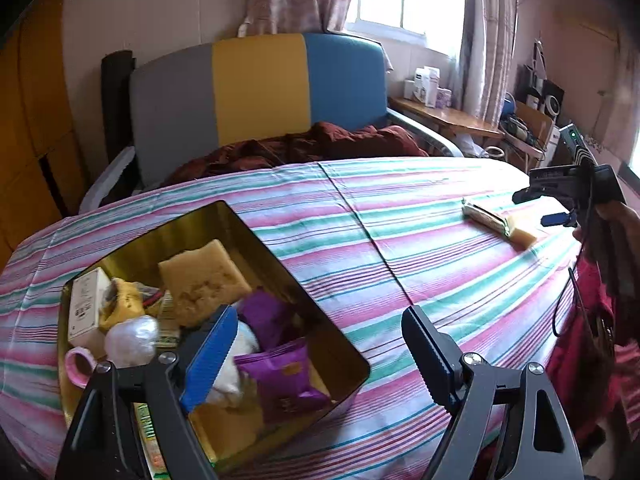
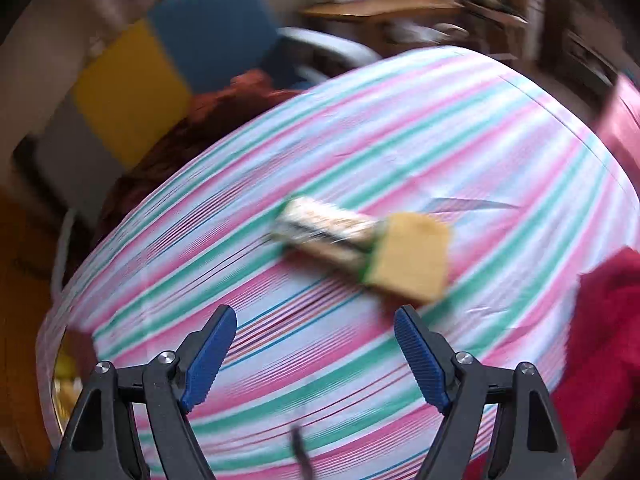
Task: Organize objects
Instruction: 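Move both grippers back toward the large sponge and snack bar, then grasp large yellow sponge with right gripper while left gripper grasps green-wrapped snack bar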
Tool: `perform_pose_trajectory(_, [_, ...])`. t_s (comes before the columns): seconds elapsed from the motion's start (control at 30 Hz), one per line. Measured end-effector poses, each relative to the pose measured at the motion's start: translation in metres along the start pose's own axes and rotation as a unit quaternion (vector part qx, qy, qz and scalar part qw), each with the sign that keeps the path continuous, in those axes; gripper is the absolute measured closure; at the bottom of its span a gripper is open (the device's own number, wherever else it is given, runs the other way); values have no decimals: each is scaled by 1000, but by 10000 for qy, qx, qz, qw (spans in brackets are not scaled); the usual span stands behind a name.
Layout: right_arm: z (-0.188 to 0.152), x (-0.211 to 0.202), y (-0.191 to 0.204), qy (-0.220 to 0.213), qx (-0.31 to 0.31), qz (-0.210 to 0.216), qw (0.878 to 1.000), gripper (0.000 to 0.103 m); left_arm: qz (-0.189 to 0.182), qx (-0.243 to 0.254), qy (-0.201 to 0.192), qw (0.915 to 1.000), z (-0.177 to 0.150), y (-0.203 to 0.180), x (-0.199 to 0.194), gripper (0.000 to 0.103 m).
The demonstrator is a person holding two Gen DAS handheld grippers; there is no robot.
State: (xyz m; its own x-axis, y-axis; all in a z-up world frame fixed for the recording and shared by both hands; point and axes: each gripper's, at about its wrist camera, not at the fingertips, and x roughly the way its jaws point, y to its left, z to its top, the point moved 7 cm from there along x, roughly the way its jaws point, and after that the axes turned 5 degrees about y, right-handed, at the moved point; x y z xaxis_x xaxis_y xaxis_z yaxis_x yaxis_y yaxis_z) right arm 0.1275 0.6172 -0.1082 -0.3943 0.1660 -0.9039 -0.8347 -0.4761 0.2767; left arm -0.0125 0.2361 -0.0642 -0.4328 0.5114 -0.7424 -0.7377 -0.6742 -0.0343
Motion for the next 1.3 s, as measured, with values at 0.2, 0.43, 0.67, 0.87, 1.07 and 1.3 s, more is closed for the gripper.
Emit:
perform_pose_trajectory(0.2, [21,23,-49,190,660,-352,9970,20,-106,126,175,9997,0,-14,15,18])
perform_pose_trajectory(0.43, [33,60,-65,580,809,-521,9937,21,-185,237,327,9990,4,-25,28,18])
perform_pose_trajectory(0.67, [35,69,-69,594,733,-443,9945,46,-346,497,432,9972,16,-52,46,18])
perform_pose_trajectory(0.87, [40,41,-79,-14,967,-384,9946,47,-686,589,714,9933,32,-83,73,18])
perform_pose_trajectory(1.07, [45,18,-93,-521,1372,52,9892,47,-1280,539,1167,9834,61,-131,107,20])
perform_pose_trajectory(1.3, [50,-4,-95,-990,1662,624,9791,47,-1899,498,1804,9638,103,-207,161,24])
